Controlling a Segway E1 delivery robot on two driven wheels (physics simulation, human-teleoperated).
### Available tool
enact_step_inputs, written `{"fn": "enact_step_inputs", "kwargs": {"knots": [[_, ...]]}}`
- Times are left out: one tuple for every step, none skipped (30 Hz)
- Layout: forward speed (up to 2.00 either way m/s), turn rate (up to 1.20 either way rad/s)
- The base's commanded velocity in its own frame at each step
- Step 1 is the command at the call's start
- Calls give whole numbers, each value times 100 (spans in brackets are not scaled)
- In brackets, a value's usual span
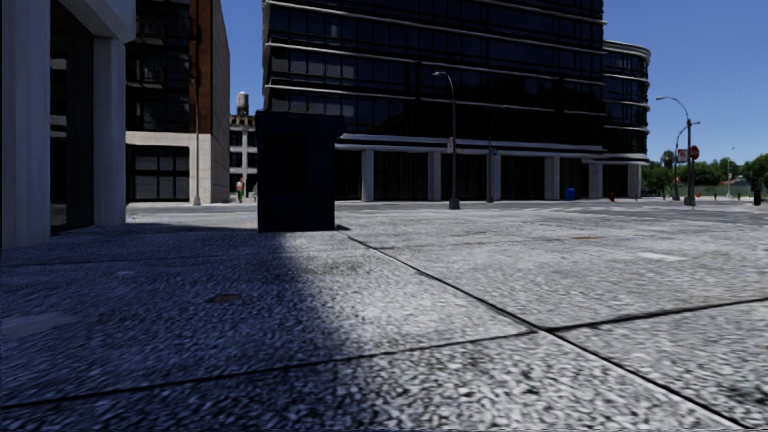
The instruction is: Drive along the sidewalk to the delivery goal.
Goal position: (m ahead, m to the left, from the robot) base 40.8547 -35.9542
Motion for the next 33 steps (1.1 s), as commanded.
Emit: {"fn": "enact_step_inputs", "kwargs": {"knots": [[200,-71],[200,-46],[200,-3],[200,-3],[200,0],[200,0],[200,0],[200,0],[200,0],[200,0],[200,0],[200,0],[200,0],[200,0],[200,0],[200,0],[200,0],[200,0],[200,0],[200,0],[200,0],[200,0],[200,0],[200,0],[200,0],[200,0],[200,0],[200,0],[200,0],[200,-10],[200,-18],[200,-18],[200,-23]]}}
